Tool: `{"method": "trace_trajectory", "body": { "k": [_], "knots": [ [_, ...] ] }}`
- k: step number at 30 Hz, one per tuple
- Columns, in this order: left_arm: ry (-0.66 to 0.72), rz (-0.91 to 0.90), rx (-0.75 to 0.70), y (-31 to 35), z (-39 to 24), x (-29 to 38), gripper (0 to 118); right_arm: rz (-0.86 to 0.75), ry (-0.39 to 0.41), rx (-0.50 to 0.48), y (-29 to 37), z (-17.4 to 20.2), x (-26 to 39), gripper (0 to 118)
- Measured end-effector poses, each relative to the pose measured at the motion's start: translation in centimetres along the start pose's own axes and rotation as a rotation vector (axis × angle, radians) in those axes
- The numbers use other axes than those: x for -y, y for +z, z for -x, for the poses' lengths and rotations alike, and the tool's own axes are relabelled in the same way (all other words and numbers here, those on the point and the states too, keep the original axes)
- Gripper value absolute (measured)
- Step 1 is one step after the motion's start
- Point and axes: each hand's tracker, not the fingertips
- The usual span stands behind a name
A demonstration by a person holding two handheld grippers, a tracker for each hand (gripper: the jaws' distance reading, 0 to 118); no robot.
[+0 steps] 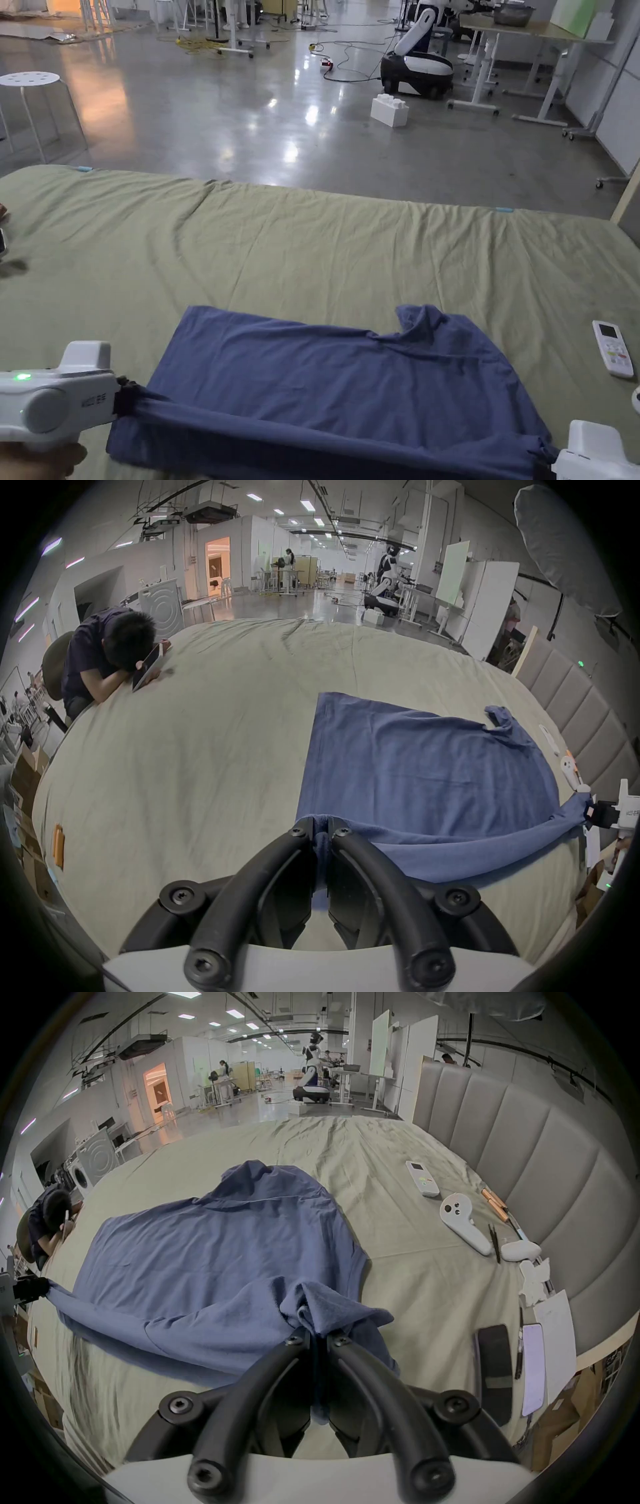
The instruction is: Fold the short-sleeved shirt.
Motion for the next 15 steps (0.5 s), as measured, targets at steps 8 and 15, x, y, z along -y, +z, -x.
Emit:
{"method": "trace_trajectory", "body": {
  "k": [8,15],
  "knots": [
    [-0.012,0.085,-0.045,-8.1,-0.3,-2.3,8,0.08,-0.006,0.002,-7.1,0.8,-2.4,8],
    [0.02,0.12,-0.063,-10.3,-0.3,-1.7,9,0.077,0.039,-0.017,-9.7,0.9,-2.5,16]
  ]
}}
